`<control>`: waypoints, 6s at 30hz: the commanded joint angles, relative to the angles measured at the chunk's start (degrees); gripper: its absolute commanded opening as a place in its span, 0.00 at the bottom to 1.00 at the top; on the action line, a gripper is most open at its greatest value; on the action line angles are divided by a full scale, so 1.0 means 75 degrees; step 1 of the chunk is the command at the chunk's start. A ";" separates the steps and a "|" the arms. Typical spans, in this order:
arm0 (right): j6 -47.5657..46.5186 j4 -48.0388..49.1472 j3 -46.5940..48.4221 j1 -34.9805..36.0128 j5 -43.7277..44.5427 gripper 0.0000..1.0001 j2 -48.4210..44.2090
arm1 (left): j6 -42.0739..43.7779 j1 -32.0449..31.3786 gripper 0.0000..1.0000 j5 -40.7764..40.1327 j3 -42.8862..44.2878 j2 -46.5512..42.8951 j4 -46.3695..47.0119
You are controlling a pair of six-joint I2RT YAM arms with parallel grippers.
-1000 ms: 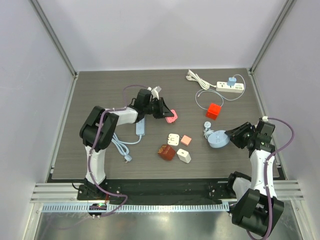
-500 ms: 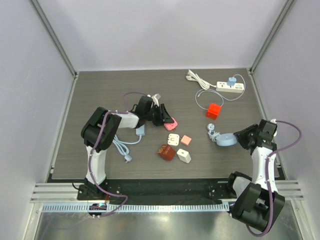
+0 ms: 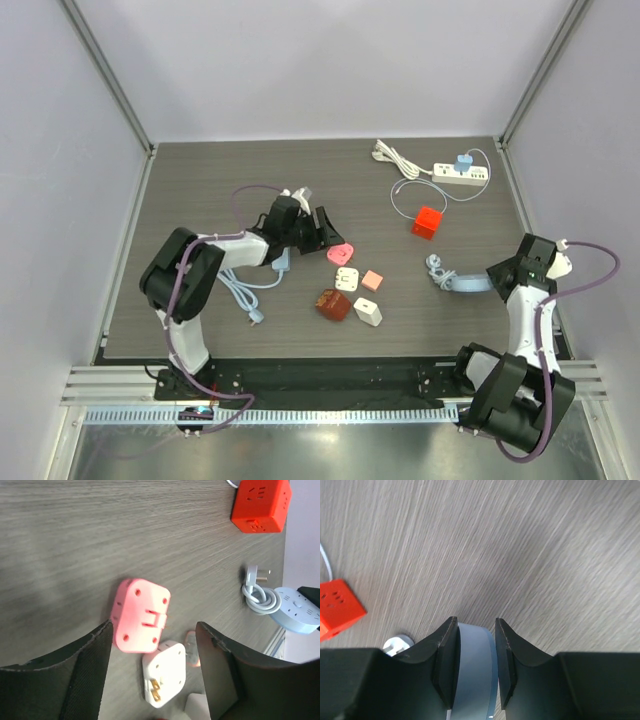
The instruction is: Pull the plug off the socket
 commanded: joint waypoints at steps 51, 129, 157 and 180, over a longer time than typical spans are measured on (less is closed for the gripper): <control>-0.1271 0.2141 0.6007 0.2730 0.0354 0.84 0.5543 | 0.0232 -0.1269 0.60 -0.0531 -0.1091 -0.4905 -0.0606; -0.2538 0.2609 0.8330 0.4805 0.0436 0.02 0.9064 | 0.1134 -0.0449 0.16 -0.0684 0.9715 0.5772 -0.2152; -0.2573 0.2633 0.8459 0.4910 0.0213 0.02 0.9357 | 0.0173 -0.0390 0.00 -0.0613 1.0791 0.6826 -0.1047; -0.2937 0.4155 0.7884 0.5297 0.0085 0.01 0.8537 | -0.0495 -0.0566 0.00 -0.1669 1.1660 0.7589 -0.3323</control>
